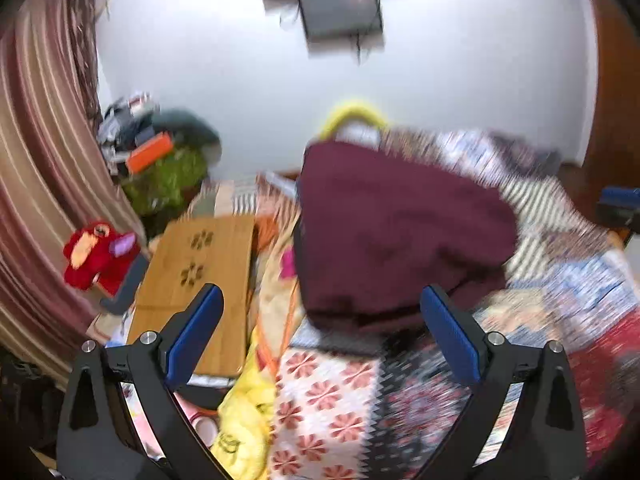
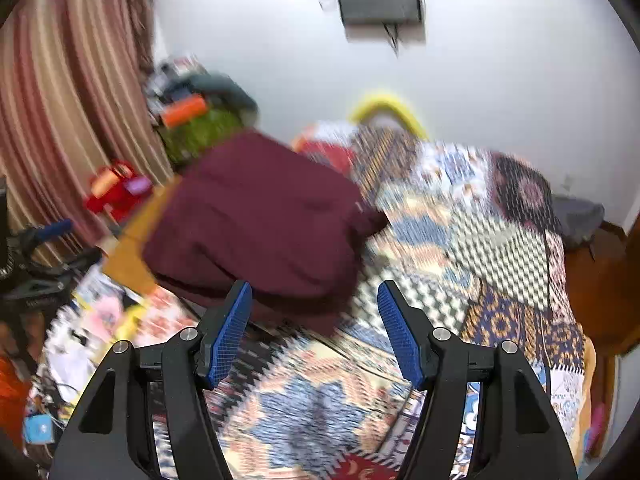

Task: Fold large clothes

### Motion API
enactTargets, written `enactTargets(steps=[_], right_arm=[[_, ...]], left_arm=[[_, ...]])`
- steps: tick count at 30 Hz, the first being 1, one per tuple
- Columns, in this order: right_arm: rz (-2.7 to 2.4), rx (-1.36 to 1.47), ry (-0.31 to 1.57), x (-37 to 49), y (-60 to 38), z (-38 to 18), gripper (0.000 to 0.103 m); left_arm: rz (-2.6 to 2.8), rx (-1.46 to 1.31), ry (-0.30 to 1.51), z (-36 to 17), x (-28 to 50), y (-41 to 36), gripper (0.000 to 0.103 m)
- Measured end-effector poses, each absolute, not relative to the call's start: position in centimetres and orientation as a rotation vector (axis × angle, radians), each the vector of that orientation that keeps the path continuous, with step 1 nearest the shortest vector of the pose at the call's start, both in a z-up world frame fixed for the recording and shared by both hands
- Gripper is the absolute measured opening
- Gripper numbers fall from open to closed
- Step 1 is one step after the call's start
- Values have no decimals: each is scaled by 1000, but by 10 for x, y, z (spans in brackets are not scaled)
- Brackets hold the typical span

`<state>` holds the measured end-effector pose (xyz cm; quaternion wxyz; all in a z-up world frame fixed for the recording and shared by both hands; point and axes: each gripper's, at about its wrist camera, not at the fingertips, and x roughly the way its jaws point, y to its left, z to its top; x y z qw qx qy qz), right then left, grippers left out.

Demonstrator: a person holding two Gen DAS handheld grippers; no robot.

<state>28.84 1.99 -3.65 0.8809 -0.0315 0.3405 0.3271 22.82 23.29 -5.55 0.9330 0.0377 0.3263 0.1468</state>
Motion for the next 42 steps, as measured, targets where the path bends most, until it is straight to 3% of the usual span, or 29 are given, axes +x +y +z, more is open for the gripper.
enactTargets(steps=[6, 16, 28, 32, 42], right_arm=[[751, 5, 469, 222, 8, 24, 61], [778, 79, 183, 131, -17, 63, 62], [699, 95, 134, 110, -23, 47, 66], [676, 107, 142, 109, -26, 45, 81], [647, 85, 145, 105, -25, 42, 92]], left_arm=[[232, 73, 415, 12, 166, 176, 100], [228, 29, 156, 58, 79, 133, 101], [292, -1, 60, 50, 30, 108, 100], [296, -28, 71, 47, 27, 111, 101], [312, -53, 107, 38, 30, 112, 103]])
